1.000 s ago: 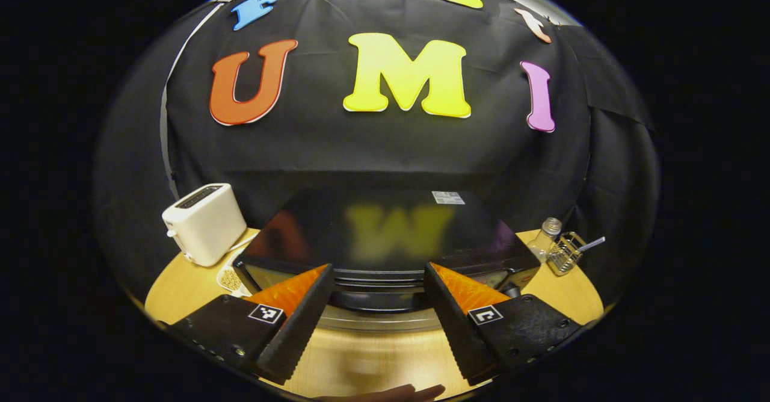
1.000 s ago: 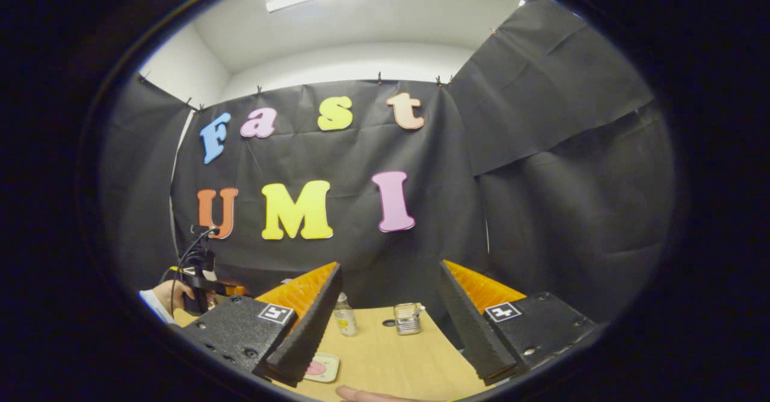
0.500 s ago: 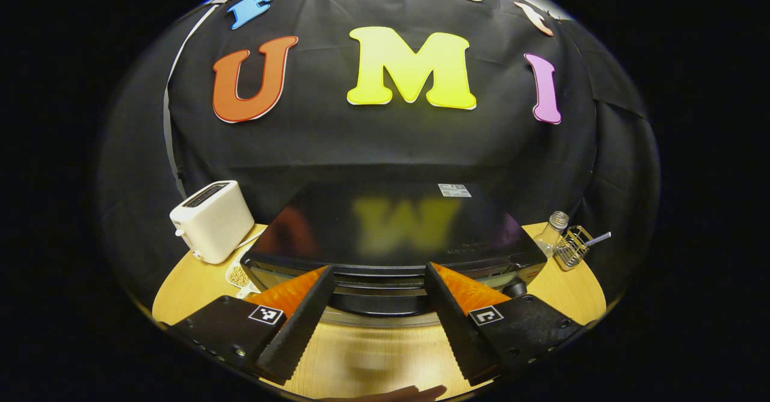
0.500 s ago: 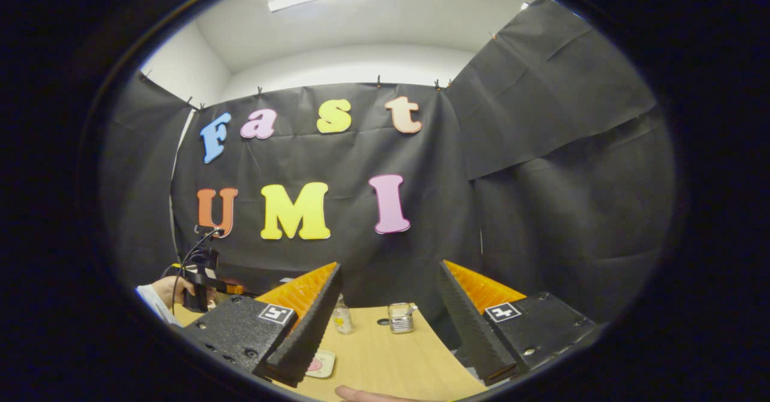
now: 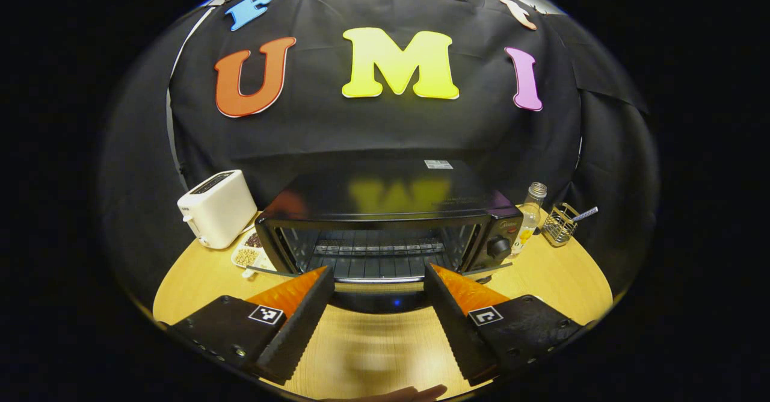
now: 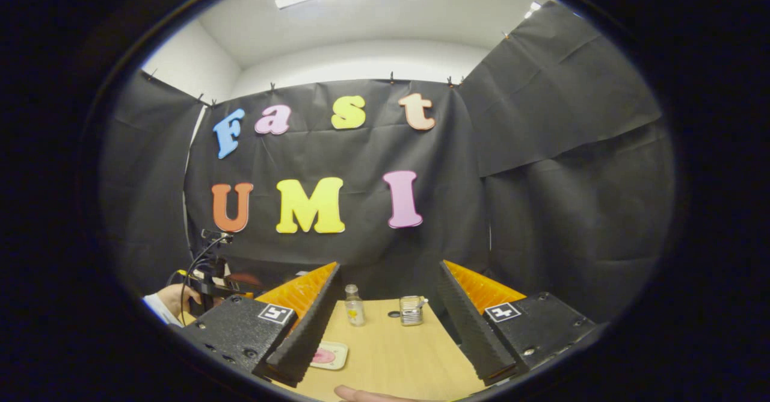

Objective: Open the electric oven with the left hand, put the food in, and close the electric oven.

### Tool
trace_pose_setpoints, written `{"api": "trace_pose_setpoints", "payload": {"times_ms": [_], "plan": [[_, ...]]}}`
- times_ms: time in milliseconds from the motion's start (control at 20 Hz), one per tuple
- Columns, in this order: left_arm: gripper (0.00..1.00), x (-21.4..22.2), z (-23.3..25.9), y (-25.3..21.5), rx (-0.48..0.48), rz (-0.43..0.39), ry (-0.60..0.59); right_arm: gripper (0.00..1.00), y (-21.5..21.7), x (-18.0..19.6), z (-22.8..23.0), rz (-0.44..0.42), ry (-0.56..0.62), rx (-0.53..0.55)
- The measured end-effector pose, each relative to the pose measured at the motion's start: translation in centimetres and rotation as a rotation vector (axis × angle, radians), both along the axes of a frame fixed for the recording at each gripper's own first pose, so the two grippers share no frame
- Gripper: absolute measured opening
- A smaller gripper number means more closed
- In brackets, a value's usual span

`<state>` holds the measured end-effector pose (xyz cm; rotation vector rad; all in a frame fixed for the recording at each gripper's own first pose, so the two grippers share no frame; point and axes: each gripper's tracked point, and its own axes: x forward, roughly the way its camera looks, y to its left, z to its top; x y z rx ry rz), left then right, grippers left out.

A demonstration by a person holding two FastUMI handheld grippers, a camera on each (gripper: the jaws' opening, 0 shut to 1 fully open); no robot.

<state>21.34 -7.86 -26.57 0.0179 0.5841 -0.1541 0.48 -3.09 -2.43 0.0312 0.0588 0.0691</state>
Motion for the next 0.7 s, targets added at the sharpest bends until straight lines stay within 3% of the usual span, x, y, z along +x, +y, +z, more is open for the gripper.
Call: {"api": "trace_pose_setpoints", "payload": {"times_ms": [700], "plan": [[0.96, -8.1, -6.9, 0.5, -0.012, 0.011, 0.040, 0.96, 4.2, -1.0, 0.3, 0.028, 0.031, -0.077]]}}
